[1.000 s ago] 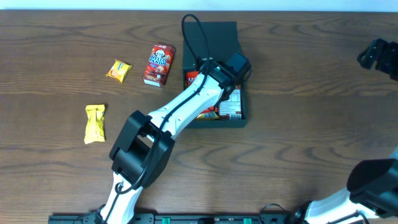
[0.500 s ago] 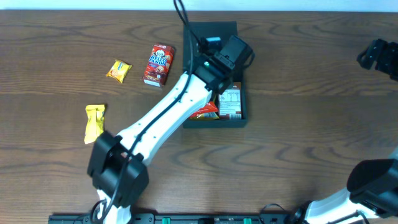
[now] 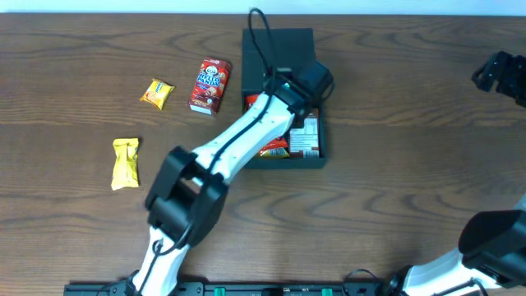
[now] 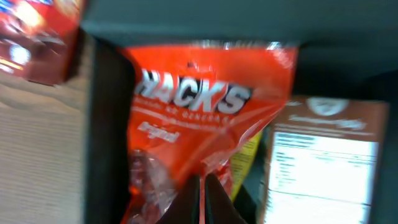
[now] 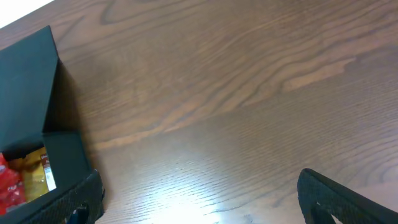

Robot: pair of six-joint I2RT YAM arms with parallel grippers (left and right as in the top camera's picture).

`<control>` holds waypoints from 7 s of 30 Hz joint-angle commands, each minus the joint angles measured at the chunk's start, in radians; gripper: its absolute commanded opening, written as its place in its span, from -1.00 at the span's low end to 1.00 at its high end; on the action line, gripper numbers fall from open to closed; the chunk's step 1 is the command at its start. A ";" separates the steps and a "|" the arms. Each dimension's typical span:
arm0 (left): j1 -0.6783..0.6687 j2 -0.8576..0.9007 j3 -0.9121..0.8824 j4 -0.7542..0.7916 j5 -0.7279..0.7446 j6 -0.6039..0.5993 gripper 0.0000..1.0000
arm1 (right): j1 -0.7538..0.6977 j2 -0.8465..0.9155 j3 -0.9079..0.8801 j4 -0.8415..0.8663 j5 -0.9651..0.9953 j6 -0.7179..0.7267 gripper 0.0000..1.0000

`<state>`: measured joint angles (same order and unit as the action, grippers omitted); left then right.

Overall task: Pack container
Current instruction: 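Press the Hacks bag down into the box with the left gripper, then release the bag, move left gripper to the Hello Panda box, grasp, then carry the Hello Panda box over the black box and lower it, then push the Hello Panda box down beside the Hacks bag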

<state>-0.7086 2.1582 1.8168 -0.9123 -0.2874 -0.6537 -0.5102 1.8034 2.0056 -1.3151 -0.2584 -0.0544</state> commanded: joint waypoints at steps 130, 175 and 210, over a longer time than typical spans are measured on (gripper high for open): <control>0.505 0.180 0.000 0.182 0.382 0.788 0.91 | -0.006 0.016 -0.006 -0.085 -0.011 -0.006 0.98; 0.033 0.013 0.381 -0.271 0.267 0.137 -0.30 | -0.135 0.016 -0.006 -0.026 0.053 0.006 0.98; -0.037 0.013 -0.024 0.109 0.315 0.101 -0.09 | -0.156 0.016 -0.006 -0.221 -0.696 -0.573 0.99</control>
<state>-0.7433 2.1750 1.8217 -0.8009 0.0154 -0.5648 -0.6662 1.8118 2.0052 -1.5330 -0.9085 -0.5907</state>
